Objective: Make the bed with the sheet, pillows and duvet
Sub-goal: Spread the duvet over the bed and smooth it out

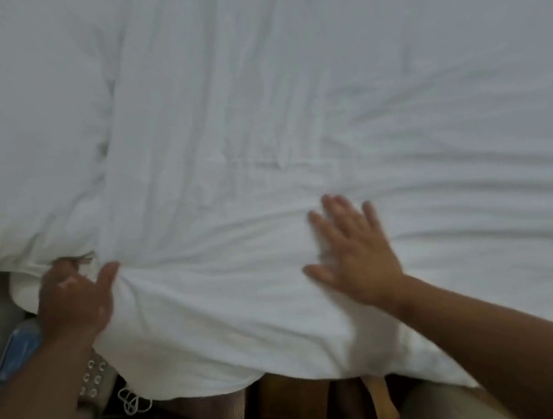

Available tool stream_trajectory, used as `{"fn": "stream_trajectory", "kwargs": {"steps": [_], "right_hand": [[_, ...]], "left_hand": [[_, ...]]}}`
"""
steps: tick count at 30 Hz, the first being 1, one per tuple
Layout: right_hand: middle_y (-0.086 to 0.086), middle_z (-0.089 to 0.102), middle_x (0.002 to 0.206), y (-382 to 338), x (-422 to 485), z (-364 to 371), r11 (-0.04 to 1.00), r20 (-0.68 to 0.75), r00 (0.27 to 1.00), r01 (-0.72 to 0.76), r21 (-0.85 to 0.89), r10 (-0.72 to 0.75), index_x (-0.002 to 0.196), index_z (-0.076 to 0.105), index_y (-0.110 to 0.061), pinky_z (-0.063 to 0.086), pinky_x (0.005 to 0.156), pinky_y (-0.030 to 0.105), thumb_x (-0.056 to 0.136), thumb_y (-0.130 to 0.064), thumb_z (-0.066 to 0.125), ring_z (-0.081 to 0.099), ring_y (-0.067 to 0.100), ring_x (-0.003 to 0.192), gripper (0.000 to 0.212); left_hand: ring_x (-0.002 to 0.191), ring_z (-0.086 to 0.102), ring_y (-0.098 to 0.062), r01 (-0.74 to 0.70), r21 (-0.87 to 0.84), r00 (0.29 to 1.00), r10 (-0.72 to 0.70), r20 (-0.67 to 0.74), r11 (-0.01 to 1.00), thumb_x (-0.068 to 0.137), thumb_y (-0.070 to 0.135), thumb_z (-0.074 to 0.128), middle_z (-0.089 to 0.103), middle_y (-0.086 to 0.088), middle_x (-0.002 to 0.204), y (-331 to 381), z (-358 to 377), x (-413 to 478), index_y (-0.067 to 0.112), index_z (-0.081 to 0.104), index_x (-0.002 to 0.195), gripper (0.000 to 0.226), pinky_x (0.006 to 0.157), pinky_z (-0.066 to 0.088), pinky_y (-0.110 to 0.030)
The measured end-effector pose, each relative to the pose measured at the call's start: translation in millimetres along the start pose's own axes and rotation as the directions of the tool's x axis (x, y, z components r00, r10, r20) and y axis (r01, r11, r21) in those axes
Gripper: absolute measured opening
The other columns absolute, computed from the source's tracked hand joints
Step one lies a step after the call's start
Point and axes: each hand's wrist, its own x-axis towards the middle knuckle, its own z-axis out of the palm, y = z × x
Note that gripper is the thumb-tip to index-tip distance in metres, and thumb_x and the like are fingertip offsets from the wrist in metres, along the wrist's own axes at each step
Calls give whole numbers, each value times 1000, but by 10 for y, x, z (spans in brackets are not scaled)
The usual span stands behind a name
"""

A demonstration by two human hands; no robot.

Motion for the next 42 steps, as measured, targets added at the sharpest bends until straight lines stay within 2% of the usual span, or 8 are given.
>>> {"fn": "stream_trajectory", "kwargs": {"steps": [4, 9, 18, 22, 27, 31, 38, 42], "right_hand": [[11, 12, 166, 202, -996, 151, 996, 206, 975, 91, -22, -85, 158, 24, -20, 21, 117, 59, 85, -72, 49, 8, 29, 153, 92], [1, 33, 158, 552, -1571, 64, 998, 128, 992, 0, 68, -9, 148, 40, -33, 21, 119, 45, 77, -66, 61, 31, 22, 146, 81], [-12, 66, 93, 1582, -3373, -171, 796, 440, 707, -605, -31, 554, 94, 66, -31, 41, 82, 31, 87, -54, 35, 61, 12, 86, 39], [-2, 61, 123, 2353, -3578, -473, 694, -155, 683, -719, 24, 713, 118, 62, -29, 39, 95, 39, 81, -52, 53, 58, 23, 113, 44], [-5, -11, 166, 3382, -3968, -549, 601, 183, 605, -795, 83, 775, 154, -2, -45, 8, 119, 55, 88, -73, 32, -7, 23, 153, 79], [-3, 23, 163, 3726, -4966, -479, 648, 140, 687, -722, 242, 713, 152, 33, -34, 28, 120, 38, 93, -63, 45, 22, 18, 149, 67], [15, 31, 149, 6048, -5704, -877, -340, 162, -315, -670, 660, 935, 149, 25, -21, 33, 111, 47, 78, -79, 54, 35, 38, 135, 96], [12, 58, 118, 6513, -5980, -490, -337, 182, -342, -475, 813, 922, 118, 48, -21, 43, 85, 33, 84, -75, 51, 58, 33, 106, 64]], "left_hand": [[126, 45, -40, -445, -109, 885, 418, -208, 889, 79, 43, 56, 47, -20, 135, 907, 96, -843, 9, 48, 133, 65, 104, 36, -54], [133, 49, -33, -973, -94, 195, 970, 146, 209, 67, 66, 69, 49, -12, 147, 1902, 542, -2203, 25, 54, 143, 87, 105, 42, -53], [103, 63, -25, -997, 69, 37, 508, 861, -45, 93, 28, 48, 60, -6, 118, 2586, 478, -2501, 23, 56, 117, 26, 86, 50, -35], [131, 48, -25, -1000, 12, 6, 791, 612, -2, 87, 54, 57, 48, 0, 145, 3402, 369, -3098, 32, 51, 137, 56, 104, 44, -38], [147, 13, -31, -967, -55, 194, 860, 472, 248, 90, 61, 51, 7, -5, 163, 4700, 640, -4460, 44, 10, 155, 79, 117, 23, -47], [127, 49, -21, -971, -217, -226, 671, 706, -99, 90, 57, 52, 41, 7, 138, 5076, 910, -5505, 43, 36, 145, 58, 102, 45, -34], [112, 50, -25, -991, 16, -112, 900, 420, -131, 69, 81, 60, 45, 1, 122, 7190, 1381, -7018, 29, 41, 127, 80, 93, 49, -39], [97, 64, -26, -945, 82, -202, 764, 612, -316, 87, 61, 50, 62, 2, 101, 7541, 1734, -7504, 26, 45, 84, 35, 79, 49, -34]]}}
